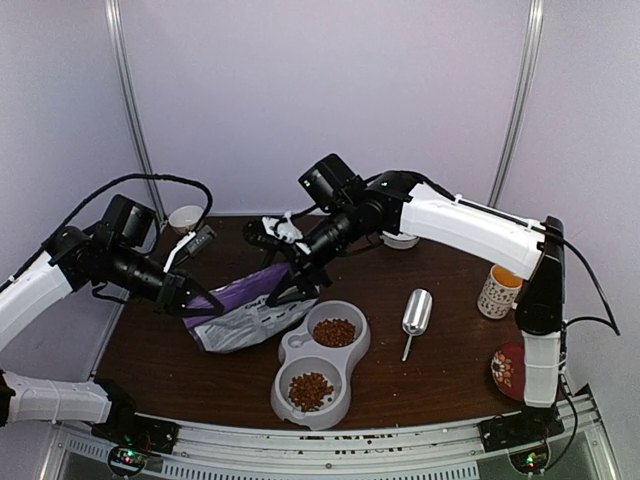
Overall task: Serve the pet food
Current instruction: Press the seal on the pet food bag.
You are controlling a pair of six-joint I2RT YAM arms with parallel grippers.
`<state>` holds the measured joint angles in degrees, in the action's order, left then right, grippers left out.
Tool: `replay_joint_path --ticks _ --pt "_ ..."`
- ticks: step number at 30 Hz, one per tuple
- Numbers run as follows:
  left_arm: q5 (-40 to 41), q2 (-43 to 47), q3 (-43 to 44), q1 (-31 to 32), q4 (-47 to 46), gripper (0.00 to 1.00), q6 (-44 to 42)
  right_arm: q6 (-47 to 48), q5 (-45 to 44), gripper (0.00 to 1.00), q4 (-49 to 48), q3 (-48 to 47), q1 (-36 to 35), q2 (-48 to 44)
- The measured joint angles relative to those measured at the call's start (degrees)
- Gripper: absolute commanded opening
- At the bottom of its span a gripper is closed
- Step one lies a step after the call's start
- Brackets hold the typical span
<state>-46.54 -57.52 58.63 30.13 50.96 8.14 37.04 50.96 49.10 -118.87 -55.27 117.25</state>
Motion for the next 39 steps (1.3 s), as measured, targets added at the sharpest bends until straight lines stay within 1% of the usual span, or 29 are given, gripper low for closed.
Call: replay_joint_path --ticks 3,6,10,12,15,18,19,21,22,28,29,30,31,32,34,39 --pt "0.0 0.0 0.0 0.0 0.7 0.00 -0.7 -1.7 -3.6 0.65 -5.0 4.8 -1.5 -2.8" --pt "0.0 0.0 0.0 -0.1 1.7 0.00 -1.4 -3.7 -7.0 0.63 -8.2 5.7 -2.6 -3.6" --pt "0.0 0.0 0.0 -0.1 2.0 0.00 -1.9 -4.5 -10.9 0.60 -8.3 3.7 -3.5 -2.3" --pt "0.2 0.0 0.0 -0.2 2.4 0.00 -2.1 -4.2 -12.7 0.55 -6.4 -0.3 -4.1 0.2" --pt "0.7 0.3 0.0 -0.2 3.0 0.00 -2.1 -3.6 -13.9 0.43 -4.2 -3.7 -4.8 2.4" --pt "1.4 0.8 0.0 -0.2 3.2 0.00 -2.1 -2.4 -14.7 0.29 -3.3 -4.8 -6.0 3.2" --pt "1.6 0.9 0.0 -0.2 3.2 0.00 -2.1 -2.3 -14.9 0.22 -3.0 -4.8 -6.6 3.2" --pt "1.8 1.2 0.0 -0.2 3.8 0.00 -2.1 -1.4 -15.0 0.01 -2.5 -4.8 -7.4 3.2" --pt "1.9 1.3 0.0 -0.2 4.4 0.00 -2.1 -1.7 -15.1 0.00 -2.4 -4.9 -7.9 3.2" --pt "3.7 2.8 -0.2 0.0 5.3 0.00 -2.3 0.2 -14.8 0.00 -1.8 -5.3 -8.1 3.0" --pt "3.9 2.8 -0.2 0.0 5.3 0.00 -2.3 0.4 -14.7 0.15 -1.8 -5.2 -8.1 3.0" --pt "4.0 2.9 -0.2 0.0 5.2 0.00 -2.3 0.5 -14.8 0.33 -1.8 -5.2 -8.1 3.0" --pt "4.0 2.9 -0.2 0.0 5.2 0.00 -2.3 0.5 -14.8 0.45 -1.8 -5.2 -8.1 3.0" --pt "4.1 3.0 -0.2 0.0 4.8 0.00 -2.3 0.2 -14.9 0.50 -1.8 -5.2 -8.2 3.0" --pt "4.2 3.1 -0.2 0.0 4.3 0.00 -2.3 -0.3 -14.9 0.54 -1.8 -5.2 -8.6 3.0" --pt "4.4 3.2 -0.2 0.0 4.2 0.00 -2.3 -3.2 -15.0 0.54 -3.6 -3.9 -9.1 2.3"
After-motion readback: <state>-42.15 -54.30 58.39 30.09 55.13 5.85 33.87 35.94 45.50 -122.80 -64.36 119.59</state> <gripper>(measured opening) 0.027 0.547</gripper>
